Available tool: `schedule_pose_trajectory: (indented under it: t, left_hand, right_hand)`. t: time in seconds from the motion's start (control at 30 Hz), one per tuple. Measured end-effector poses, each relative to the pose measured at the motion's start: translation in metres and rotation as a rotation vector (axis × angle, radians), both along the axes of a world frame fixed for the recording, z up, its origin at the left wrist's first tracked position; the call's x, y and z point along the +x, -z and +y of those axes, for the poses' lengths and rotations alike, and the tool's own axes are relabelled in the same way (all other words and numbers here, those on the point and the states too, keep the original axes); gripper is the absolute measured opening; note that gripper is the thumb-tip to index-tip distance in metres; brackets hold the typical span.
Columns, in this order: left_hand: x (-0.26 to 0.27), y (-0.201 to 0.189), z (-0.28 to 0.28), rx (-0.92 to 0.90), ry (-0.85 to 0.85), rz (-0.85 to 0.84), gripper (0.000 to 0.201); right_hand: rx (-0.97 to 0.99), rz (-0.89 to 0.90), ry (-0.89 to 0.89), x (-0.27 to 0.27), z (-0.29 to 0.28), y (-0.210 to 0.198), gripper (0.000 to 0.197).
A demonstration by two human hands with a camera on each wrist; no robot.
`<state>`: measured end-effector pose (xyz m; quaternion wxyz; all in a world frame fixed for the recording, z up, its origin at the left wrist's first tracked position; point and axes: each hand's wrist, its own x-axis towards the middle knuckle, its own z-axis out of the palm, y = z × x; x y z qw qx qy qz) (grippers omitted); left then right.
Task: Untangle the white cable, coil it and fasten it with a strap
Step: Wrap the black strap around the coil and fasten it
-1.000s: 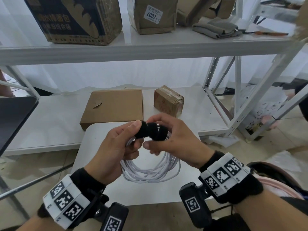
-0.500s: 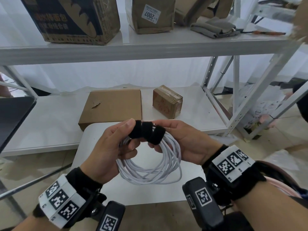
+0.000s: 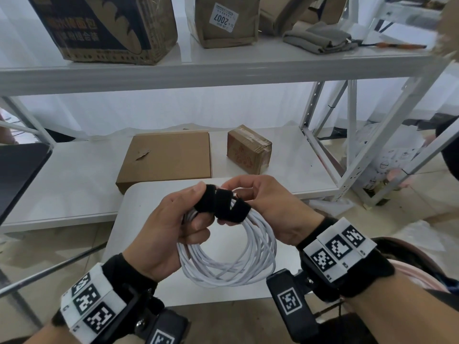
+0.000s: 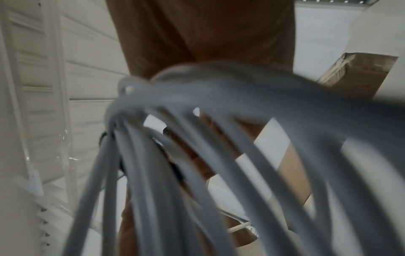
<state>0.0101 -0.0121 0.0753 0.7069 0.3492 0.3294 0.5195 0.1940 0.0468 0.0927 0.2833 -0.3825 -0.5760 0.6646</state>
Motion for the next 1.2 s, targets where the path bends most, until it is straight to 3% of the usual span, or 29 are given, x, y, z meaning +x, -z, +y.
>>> schedule_pose_trajectory:
  t: [0.23, 0.3, 0.37, 0.47, 0.6, 0.83, 0.97, 1.2]
  left_hand:
    - [0.008, -0.002, -0.004, 0.049, 0.061, -0.003, 0.046]
    - [0.012, -0.004, -0.004, 0.085, 0.089, 0.025, 0.045]
    - [0.009, -0.005, -0.003, 0.064, 0.064, 0.032, 0.049]
    - [0.000, -0.006, 0.000, 0.055, 0.016, 0.070, 0.055]
    - [-0.005, -0.004, 0.003, 0.035, -0.033, 0.236, 0.057]
    - [-0.003, -0.005, 0.005, -0.015, -0.091, 0.449, 0.038]
    - [-0.001, -0.001, 0.009, -0.066, -0.155, 0.466, 0.048]
    - [0.002, 0.004, 0.010, -0.207, -0.197, 0.352, 0.038]
  right_hand:
    - [0.197, -0.183, 0.031, -0.007, -0.001, 0.011, 0.010]
    - [0.201, -0.203, 0.023, -0.014, -0.006, 0.017, 0.028]
    - [0.129, -0.158, 0.021, -0.016, -0.007, 0.018, 0.035]
    - [0.109, -0.128, 0.103, -0.003, 0.004, 0.019, 0.013]
    - [0.075, -0.009, 0.309, 0.007, 0.013, 0.011, 0.013]
    - [0.210, 0.107, 0.505, 0.010, 0.014, 0.004, 0.014]
    - [0.249, 0.150, 0.499, 0.010, 0.011, 0.002, 0.016]
    - [0.356, 0.113, 0.475, 0.004, 0.004, 0.007, 0.020]
